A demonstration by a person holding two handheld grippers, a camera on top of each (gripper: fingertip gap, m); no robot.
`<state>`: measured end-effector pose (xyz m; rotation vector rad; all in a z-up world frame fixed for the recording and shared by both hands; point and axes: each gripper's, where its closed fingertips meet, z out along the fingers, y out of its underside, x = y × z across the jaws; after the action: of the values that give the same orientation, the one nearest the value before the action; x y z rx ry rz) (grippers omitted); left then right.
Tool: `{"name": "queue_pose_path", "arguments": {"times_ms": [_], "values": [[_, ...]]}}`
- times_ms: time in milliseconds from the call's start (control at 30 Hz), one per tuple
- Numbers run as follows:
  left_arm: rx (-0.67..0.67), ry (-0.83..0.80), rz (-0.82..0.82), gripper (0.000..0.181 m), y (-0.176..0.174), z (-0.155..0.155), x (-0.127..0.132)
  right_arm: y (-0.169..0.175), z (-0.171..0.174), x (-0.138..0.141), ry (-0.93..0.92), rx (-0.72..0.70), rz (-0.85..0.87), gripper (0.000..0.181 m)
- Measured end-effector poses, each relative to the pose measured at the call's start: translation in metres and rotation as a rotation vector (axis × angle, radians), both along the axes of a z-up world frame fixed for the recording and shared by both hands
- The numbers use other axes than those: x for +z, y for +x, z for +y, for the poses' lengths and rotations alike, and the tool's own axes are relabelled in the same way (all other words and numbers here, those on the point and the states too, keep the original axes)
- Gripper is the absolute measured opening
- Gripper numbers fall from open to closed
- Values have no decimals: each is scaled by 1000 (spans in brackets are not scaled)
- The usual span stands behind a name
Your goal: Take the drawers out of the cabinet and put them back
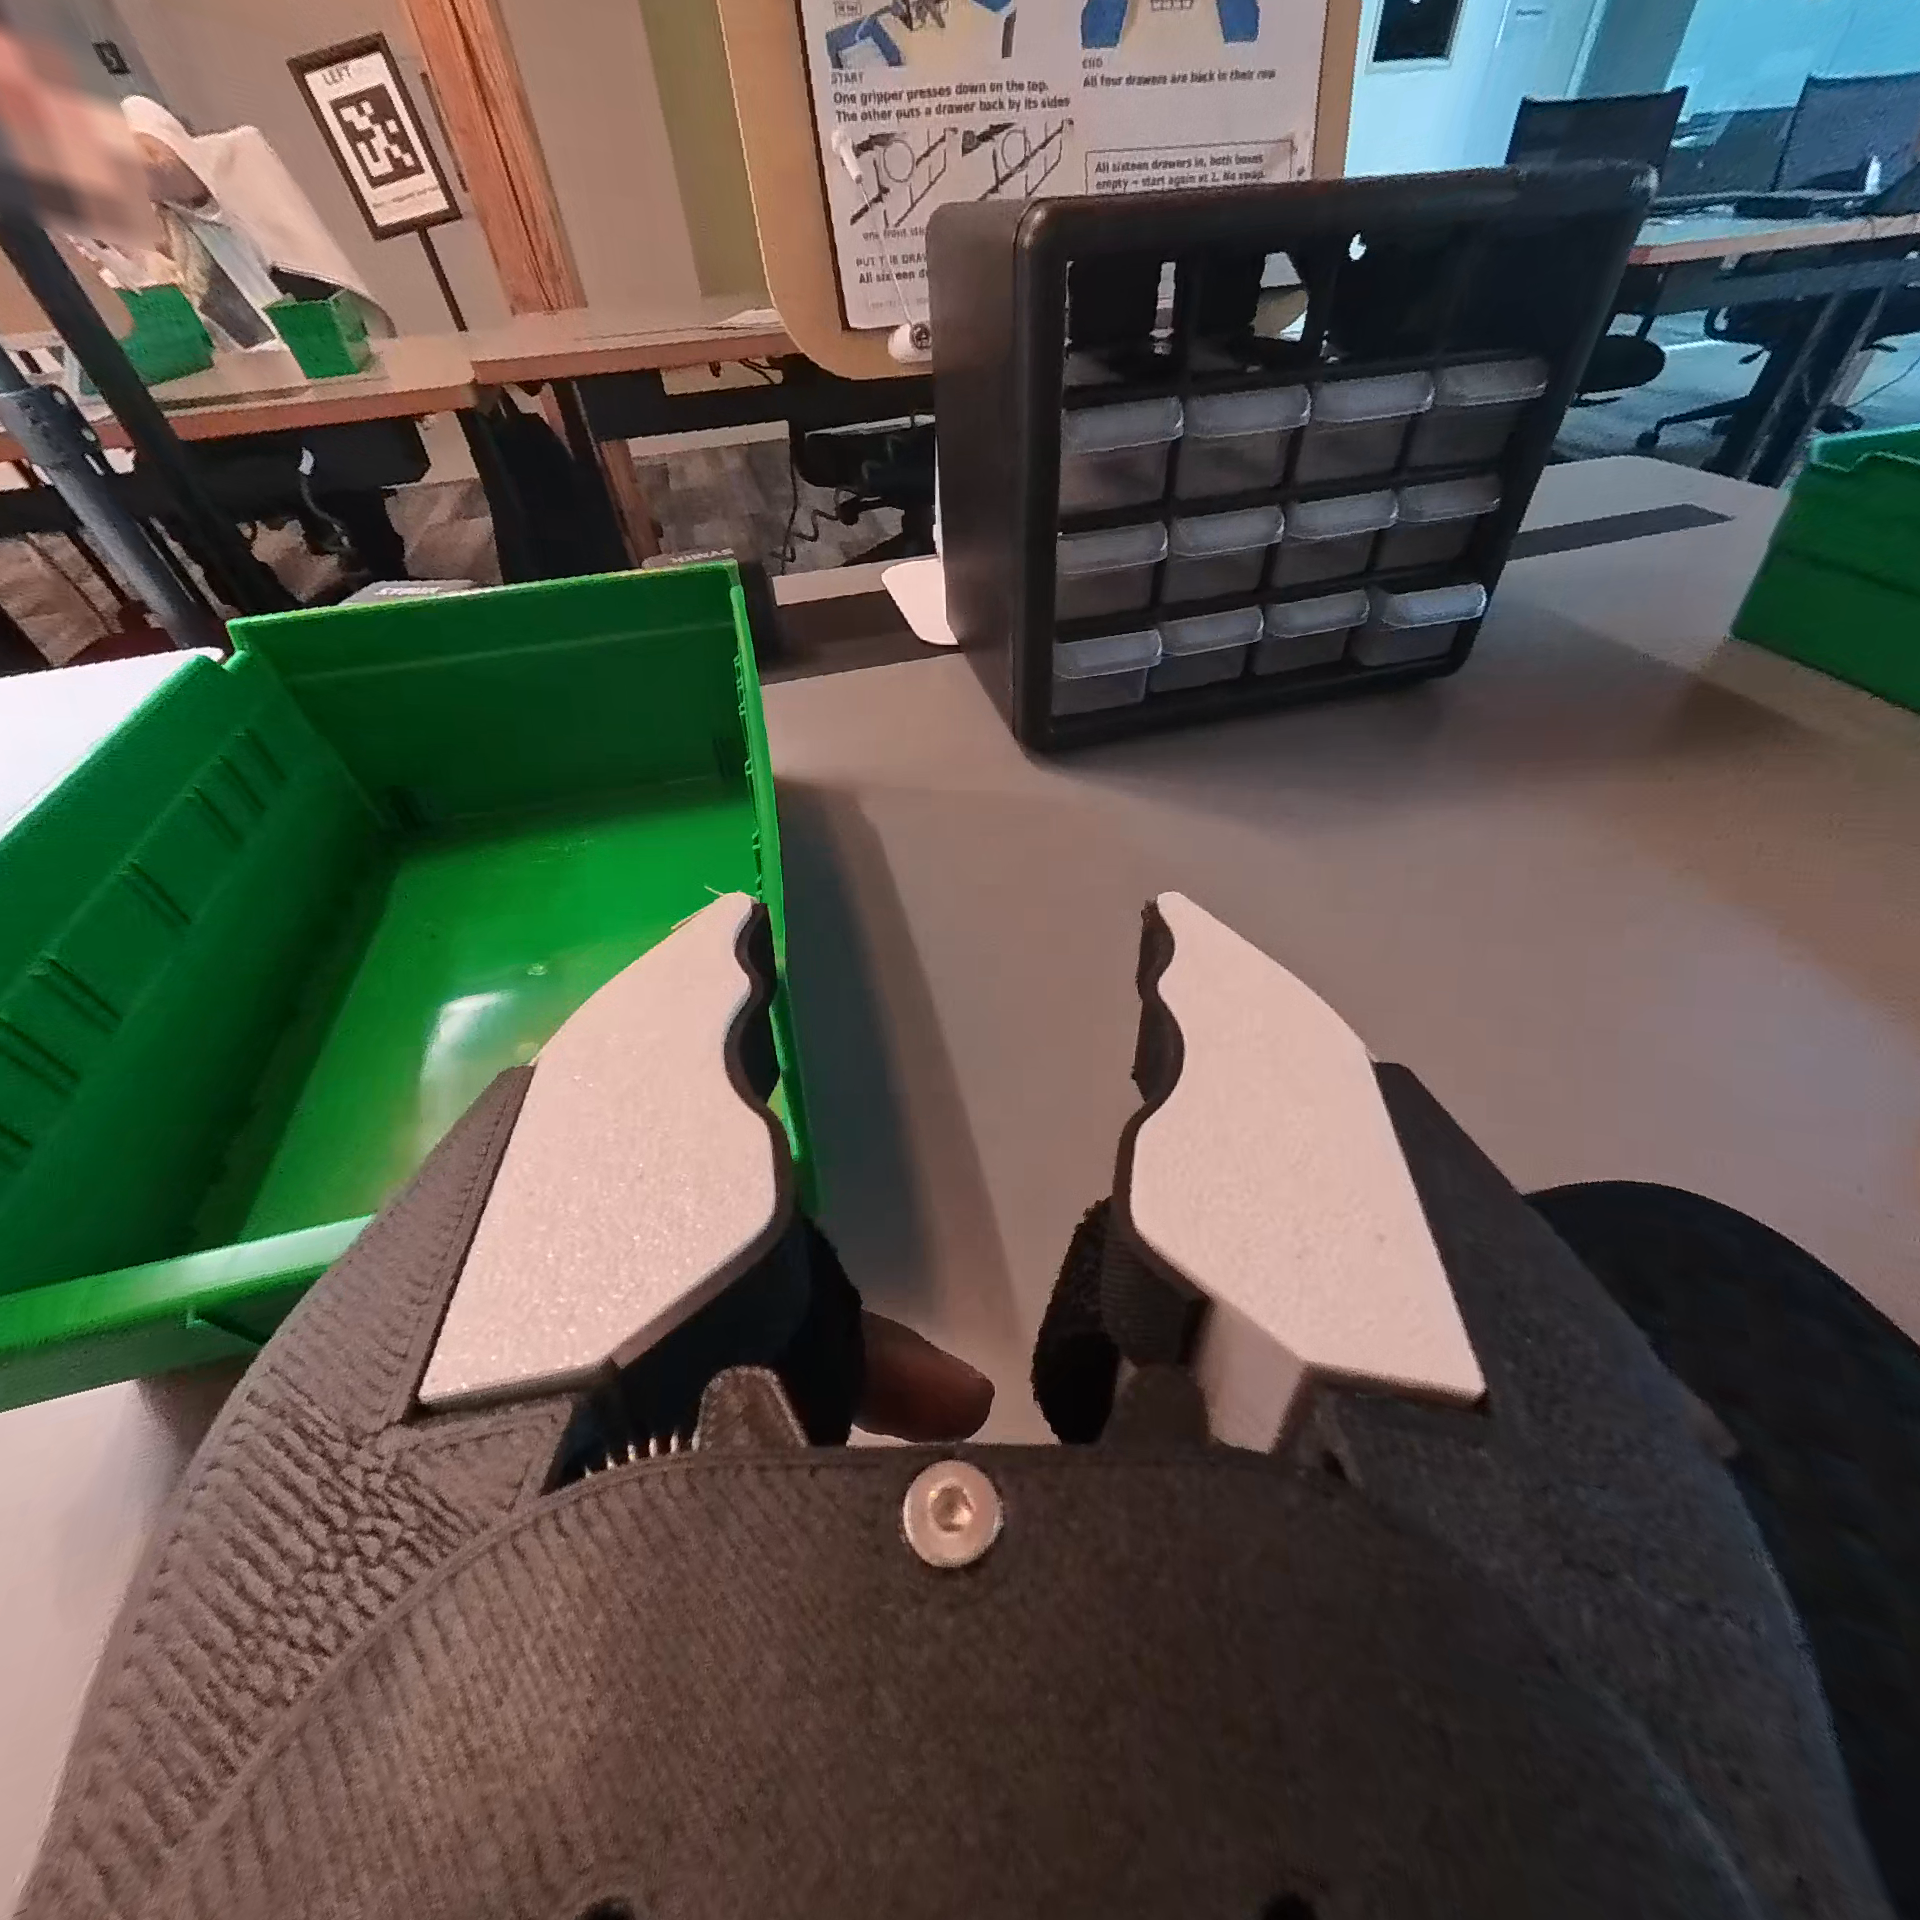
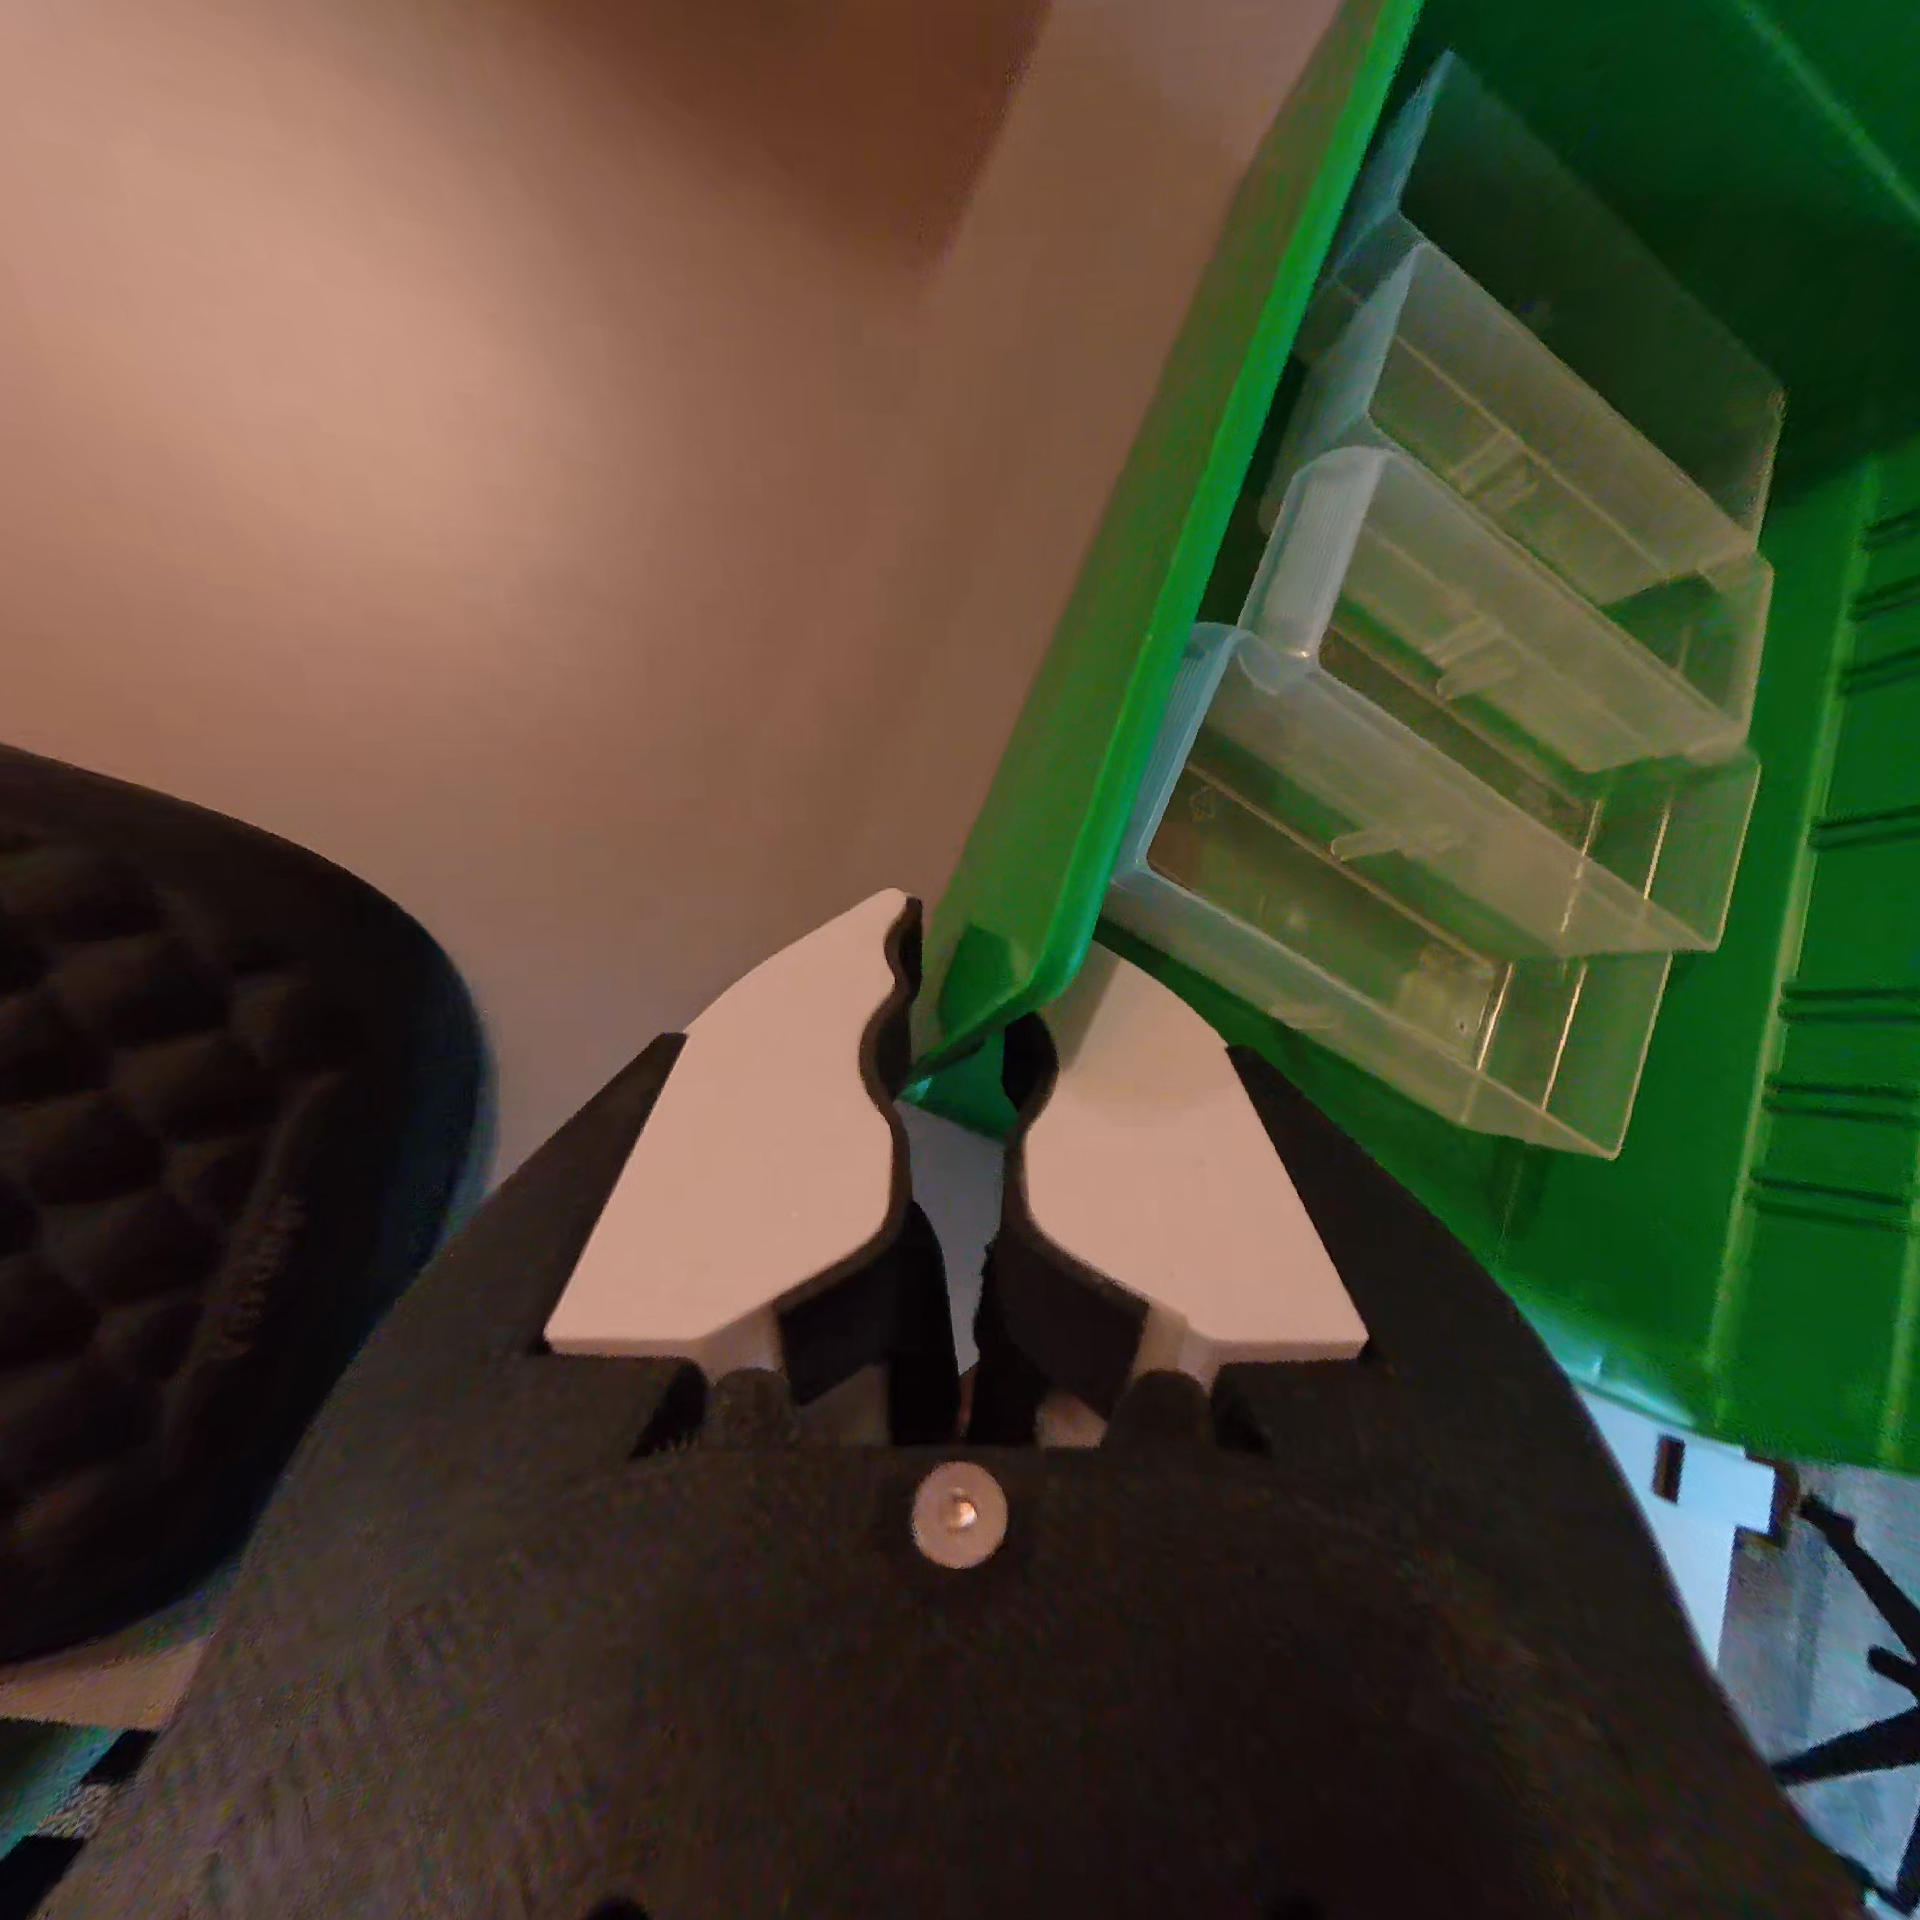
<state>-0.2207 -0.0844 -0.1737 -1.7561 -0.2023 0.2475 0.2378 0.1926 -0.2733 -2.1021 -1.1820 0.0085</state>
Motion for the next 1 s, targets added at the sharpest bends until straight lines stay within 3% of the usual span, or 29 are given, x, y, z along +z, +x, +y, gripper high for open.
{"name": "queue_pose_path", "arguments": {"times_ms": [300, 500, 700, 833, 1000], "values": [[5, 30, 19, 66, 1, -3, 8, -65, -33, 0, -25, 78, 25, 16], [-7, 8, 26, 66, 6, 0, 5, -109, -66, 0, -57, 216, 63, 22], [-12, 0, 22, 67, 8, 4, 1, -136, -97, 1, -87, 365, 84, 27], [25, -27, 54, 66, 2, 2, -2, -151, -118, 14, -143, 475, 220, 27], [36, -32, 40, 66, -2, 3, -8, -165, -121, 18, -70, 474, 230, 19]]}}
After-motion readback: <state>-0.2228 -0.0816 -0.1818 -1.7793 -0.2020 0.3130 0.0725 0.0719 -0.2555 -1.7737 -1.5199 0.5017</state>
